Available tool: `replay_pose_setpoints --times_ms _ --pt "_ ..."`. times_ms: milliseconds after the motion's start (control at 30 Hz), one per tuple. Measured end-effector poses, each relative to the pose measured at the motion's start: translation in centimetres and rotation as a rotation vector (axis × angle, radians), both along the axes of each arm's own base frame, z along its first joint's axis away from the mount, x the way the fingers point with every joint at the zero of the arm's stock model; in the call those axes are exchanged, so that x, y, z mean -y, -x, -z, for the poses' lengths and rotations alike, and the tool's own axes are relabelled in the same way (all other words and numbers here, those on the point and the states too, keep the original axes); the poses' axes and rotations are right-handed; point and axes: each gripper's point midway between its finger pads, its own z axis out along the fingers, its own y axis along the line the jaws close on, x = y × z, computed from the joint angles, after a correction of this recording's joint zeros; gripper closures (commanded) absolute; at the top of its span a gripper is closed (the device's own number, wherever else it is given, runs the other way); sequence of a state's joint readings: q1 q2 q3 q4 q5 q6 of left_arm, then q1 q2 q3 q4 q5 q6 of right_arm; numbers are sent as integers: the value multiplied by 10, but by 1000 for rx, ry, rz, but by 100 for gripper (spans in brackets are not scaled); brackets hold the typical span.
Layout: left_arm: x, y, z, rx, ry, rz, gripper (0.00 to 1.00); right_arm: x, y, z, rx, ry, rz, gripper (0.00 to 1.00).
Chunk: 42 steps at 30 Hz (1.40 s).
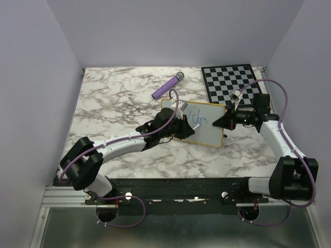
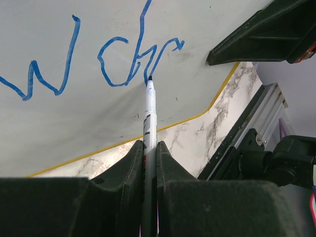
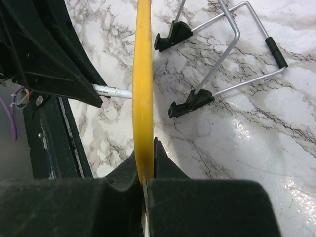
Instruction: Write a sentence on the whiteboard
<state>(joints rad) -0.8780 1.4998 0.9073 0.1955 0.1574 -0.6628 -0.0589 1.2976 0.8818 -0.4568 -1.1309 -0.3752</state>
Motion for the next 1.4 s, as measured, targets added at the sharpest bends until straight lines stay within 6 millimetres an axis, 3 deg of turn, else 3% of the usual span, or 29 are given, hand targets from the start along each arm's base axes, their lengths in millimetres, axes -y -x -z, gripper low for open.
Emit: replay_pose_setpoints --times_ms 500,1400 --pt "4 4 3 -21 -3 32 100 0 0 0 0 0 0 99" --pt "16 -6 -24 19 43 32 100 0 0 0 0 0 0 99"
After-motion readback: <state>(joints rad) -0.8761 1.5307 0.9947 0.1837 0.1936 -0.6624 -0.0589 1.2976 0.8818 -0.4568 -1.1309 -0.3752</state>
